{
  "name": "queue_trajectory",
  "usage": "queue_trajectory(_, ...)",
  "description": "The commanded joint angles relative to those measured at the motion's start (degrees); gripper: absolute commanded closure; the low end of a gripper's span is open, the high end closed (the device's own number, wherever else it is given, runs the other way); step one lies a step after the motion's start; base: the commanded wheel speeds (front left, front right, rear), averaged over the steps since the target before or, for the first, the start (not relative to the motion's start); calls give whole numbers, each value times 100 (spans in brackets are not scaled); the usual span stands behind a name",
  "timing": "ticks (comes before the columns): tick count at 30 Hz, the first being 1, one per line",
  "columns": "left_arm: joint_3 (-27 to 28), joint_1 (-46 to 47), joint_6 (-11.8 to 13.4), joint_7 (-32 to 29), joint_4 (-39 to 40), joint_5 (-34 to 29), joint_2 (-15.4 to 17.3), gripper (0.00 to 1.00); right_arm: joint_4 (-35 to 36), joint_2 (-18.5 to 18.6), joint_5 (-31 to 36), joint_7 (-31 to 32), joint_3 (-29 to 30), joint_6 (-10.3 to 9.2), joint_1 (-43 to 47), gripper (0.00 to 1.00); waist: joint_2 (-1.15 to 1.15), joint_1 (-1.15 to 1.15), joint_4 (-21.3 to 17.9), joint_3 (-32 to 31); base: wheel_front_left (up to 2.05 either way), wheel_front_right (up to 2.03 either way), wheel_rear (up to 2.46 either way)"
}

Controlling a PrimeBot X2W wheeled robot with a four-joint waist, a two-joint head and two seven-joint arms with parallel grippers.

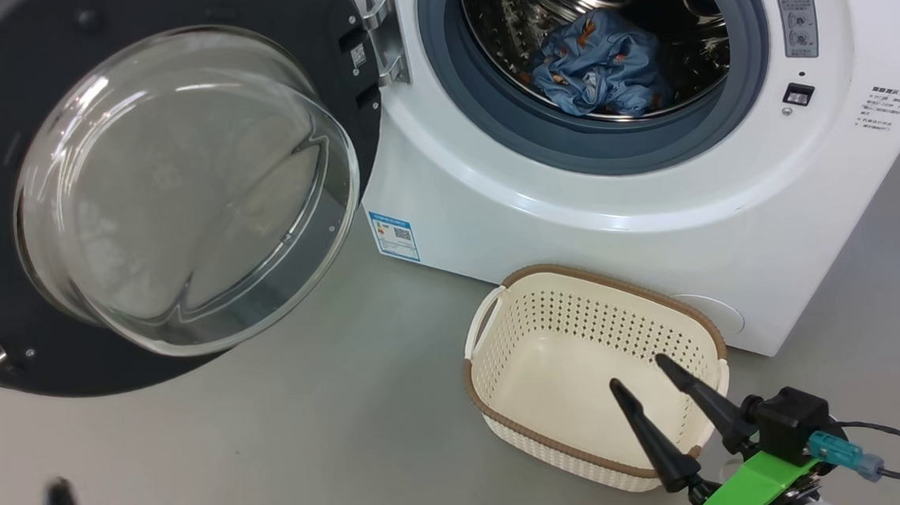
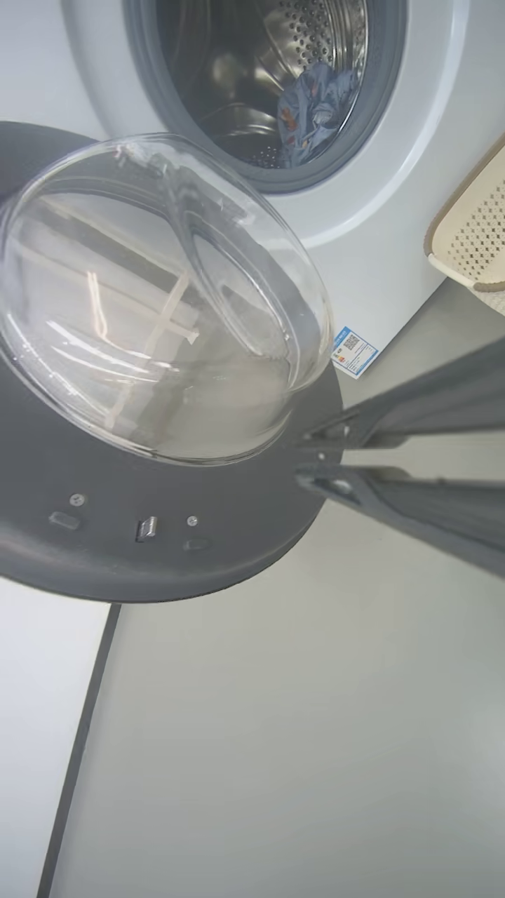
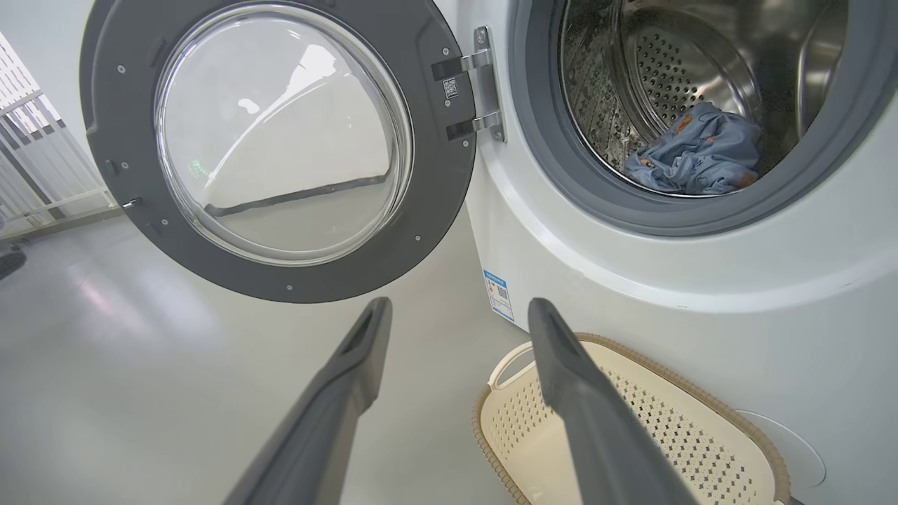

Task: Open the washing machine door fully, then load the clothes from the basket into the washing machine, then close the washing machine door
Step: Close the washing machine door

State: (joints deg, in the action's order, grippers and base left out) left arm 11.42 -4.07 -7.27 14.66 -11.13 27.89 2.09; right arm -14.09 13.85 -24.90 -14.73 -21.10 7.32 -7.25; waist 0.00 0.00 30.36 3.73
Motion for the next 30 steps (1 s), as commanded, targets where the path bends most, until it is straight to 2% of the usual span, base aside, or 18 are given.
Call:
queue_trajectory(1,384,385,-6,34,387,52,79,100,137,-18,-57,-27,0,17,-48,0,0,0,-11,-12,0,0,0)
queue_trajectory(3,559,529,-16,34,658,-21,95,100,164,-50,-40,-27,99,17,40,0,0,0,-22,-16,0,0,0)
queue_trajectory(5,606,726,-18,34,926,67,256,100,195,-85,-13,-27,197,17,141,0,0,0,-34,-14,0,0,0)
queue_trajectory(11,924,1522,-20,34,1281,777,1094,100,299,-167,61,-27,489,17,448,0,0,0,-115,36,0,0,0)
queue_trajectory(12,924,1522,-20,34,1281,777,1094,100,299,-167,61,-27,489,17,448,0,0,0,-115,36,0,0,0)
queue_trajectory(15,1139,1944,-21,34,1203,1213,1605,100,338,-180,93,-27,561,17,498,0,0,0,-218,125,0,0,0)
queue_trajectory(18,1287,2334,-21,34,921,1591,2125,100,371,-175,124,-27,581,17,500,0,0,0,-318,220,0,0,0)
queue_trajectory(23,1326,3021,-21,34,123,2236,2779,100,401,-153,168,-27,650,17,464,0,0,0,-428,386,0,0,0)
queue_trajectory(30,854,3917,-21,-47,-1573,3335,3658,100,432,-97,208,-27,663,17,356,0,0,0,-565,609,0,0,0)
